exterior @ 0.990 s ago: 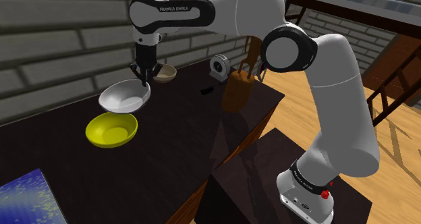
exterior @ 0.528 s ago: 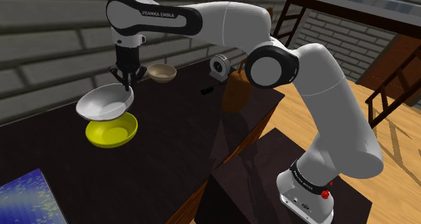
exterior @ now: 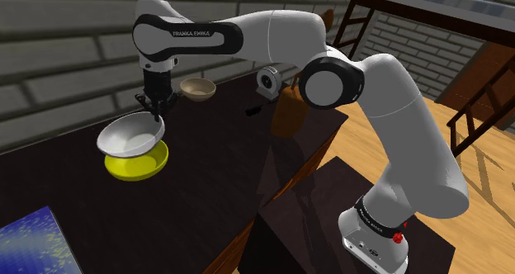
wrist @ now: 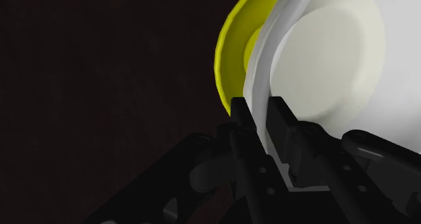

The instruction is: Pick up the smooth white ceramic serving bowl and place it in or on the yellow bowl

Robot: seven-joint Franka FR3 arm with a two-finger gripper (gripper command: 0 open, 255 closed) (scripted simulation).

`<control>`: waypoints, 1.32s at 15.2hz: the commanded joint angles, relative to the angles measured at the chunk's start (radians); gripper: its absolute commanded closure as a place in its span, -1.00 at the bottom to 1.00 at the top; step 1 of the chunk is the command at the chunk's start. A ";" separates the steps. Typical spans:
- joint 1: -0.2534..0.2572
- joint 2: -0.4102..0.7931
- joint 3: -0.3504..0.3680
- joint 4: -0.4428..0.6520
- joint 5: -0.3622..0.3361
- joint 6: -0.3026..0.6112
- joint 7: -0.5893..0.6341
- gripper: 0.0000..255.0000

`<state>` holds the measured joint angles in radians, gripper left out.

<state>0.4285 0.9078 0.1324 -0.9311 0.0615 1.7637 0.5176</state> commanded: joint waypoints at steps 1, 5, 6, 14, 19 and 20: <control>-0.001 -0.001 0.000 -0.026 0.000 0.027 -0.002 1.00; -0.001 0.012 -0.001 -0.057 0.001 0.070 -0.007 1.00; -0.001 0.016 -0.001 -0.063 0.000 0.081 -0.009 1.00; -0.001 0.039 -0.002 -0.085 0.000 0.125 -0.014 1.00; -0.001 0.039 -0.002 -0.085 0.000 0.125 -0.014 -1.00; -0.001 0.040 -0.002 -0.085 0.000 0.125 -0.014 -1.00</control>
<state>0.4271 0.9474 0.1304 -1.0160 0.0615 1.8888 0.5035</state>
